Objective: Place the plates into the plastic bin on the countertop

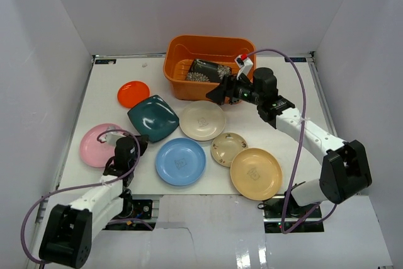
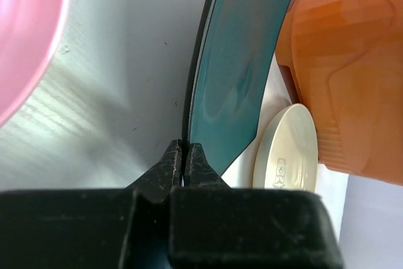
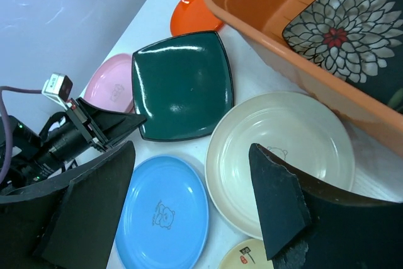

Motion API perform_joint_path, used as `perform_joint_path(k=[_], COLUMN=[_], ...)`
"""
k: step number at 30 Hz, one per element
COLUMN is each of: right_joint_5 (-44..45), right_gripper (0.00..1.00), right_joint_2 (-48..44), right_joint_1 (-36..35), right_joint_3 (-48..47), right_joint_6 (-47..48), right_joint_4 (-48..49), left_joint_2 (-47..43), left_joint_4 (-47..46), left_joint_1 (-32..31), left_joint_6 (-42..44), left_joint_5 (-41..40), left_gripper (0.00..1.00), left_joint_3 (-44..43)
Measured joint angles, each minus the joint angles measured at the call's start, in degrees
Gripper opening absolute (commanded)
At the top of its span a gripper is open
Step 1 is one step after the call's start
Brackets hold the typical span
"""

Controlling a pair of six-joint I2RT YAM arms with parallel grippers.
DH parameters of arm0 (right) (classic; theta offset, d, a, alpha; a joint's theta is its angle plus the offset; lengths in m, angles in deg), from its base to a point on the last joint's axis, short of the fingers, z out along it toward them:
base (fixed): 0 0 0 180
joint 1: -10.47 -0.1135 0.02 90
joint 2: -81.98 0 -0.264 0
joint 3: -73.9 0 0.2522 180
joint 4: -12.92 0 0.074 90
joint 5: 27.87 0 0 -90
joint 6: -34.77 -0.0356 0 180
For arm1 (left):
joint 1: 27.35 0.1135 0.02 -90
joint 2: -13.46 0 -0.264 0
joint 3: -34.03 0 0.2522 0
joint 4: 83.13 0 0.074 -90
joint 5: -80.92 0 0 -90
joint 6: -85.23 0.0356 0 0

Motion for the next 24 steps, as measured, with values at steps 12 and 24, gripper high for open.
perform_joint_path(k=[12,24], right_joint_5=[-3.39,-8.26], right_gripper=[0.98,0.97], right_joint_2=[12.59,32.22], right_joint_1=[-9.84,-10.8], right_joint_3=[-1.7,-15.8], right_joint_6=[-1.77,-6.08], right_joint_4=[2.27,5.53], left_joint_2=[-15.08,-19.54], left_joint_4=[16.7,24.76], left_joint_1=[0.0,0.0], left_joint_6=[3.78,7.39], left_joint_5=[-1.79,-2.64], left_gripper=[0.0,0.0], left_joint_3=[-2.08,-6.69])
